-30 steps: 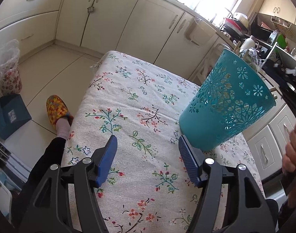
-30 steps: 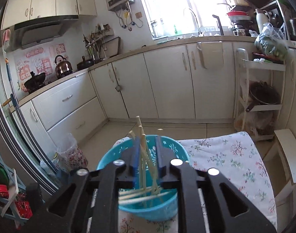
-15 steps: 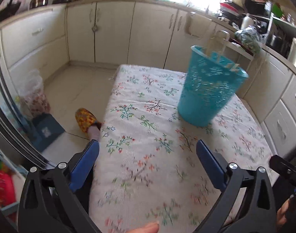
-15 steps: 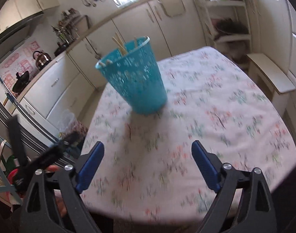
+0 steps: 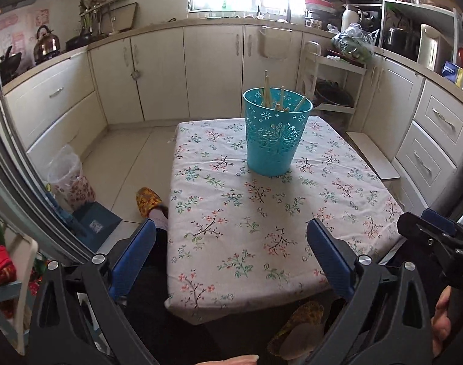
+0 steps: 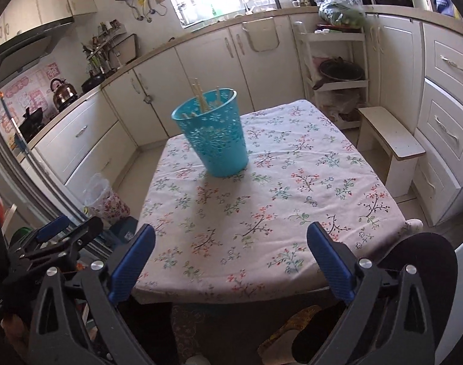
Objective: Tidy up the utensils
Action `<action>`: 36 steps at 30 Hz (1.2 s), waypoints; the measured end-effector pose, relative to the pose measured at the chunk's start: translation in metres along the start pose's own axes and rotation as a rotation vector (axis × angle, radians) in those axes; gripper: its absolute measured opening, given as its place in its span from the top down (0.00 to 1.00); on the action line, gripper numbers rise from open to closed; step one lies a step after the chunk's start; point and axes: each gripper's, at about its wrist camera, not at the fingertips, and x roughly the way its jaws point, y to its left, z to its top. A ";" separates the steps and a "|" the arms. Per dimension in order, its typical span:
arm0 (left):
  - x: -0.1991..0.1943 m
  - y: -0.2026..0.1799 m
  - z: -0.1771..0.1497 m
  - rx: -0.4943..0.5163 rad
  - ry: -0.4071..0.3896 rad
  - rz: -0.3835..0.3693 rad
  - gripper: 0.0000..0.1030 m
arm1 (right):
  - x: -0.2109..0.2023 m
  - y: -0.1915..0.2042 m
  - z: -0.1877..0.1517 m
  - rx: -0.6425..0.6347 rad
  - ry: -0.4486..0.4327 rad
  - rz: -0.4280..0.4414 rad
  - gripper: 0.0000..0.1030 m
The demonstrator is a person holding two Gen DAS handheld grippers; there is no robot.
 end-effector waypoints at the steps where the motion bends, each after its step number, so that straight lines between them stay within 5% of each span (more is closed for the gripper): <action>1: -0.005 0.000 -0.001 0.004 -0.002 0.005 0.07 | -0.003 0.003 -0.002 -0.004 0.001 0.006 0.07; 23: -0.083 -0.001 -0.026 -0.010 -0.086 0.024 0.07 | -0.059 0.029 -0.037 -0.053 -0.087 0.009 0.07; 36: -0.118 -0.005 -0.032 -0.022 -0.171 0.003 0.07 | -0.099 0.055 -0.055 -0.149 -0.248 0.020 0.07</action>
